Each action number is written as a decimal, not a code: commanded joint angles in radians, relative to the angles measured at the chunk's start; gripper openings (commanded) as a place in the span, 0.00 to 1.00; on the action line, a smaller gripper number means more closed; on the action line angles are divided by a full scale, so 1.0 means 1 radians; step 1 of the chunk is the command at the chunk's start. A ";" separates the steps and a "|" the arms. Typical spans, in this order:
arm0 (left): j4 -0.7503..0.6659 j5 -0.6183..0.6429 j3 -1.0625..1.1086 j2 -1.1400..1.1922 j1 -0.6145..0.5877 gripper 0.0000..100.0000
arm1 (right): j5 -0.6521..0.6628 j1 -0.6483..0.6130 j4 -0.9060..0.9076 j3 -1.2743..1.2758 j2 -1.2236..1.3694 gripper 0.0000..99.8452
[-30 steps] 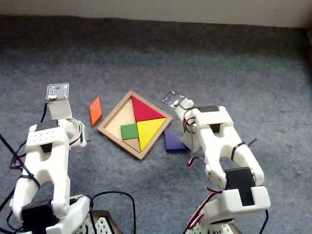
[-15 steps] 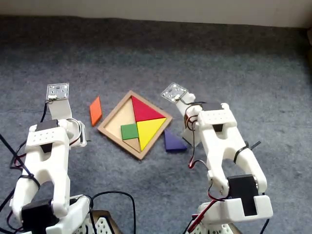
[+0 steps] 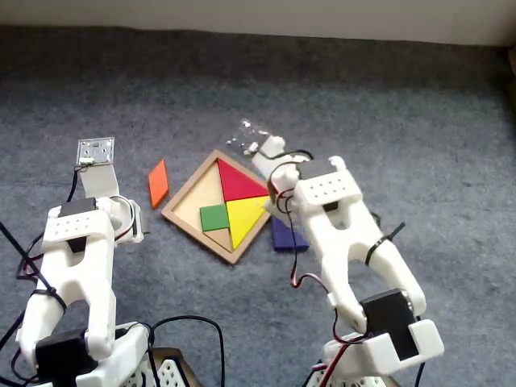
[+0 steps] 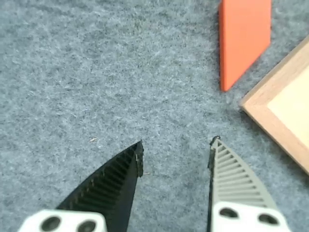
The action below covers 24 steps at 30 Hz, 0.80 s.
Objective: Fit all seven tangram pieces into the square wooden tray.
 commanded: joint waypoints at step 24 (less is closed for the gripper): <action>-0.012 0.003 -0.001 -0.033 0.021 0.23 | 0.178 -0.225 -0.145 -0.061 0.137 0.29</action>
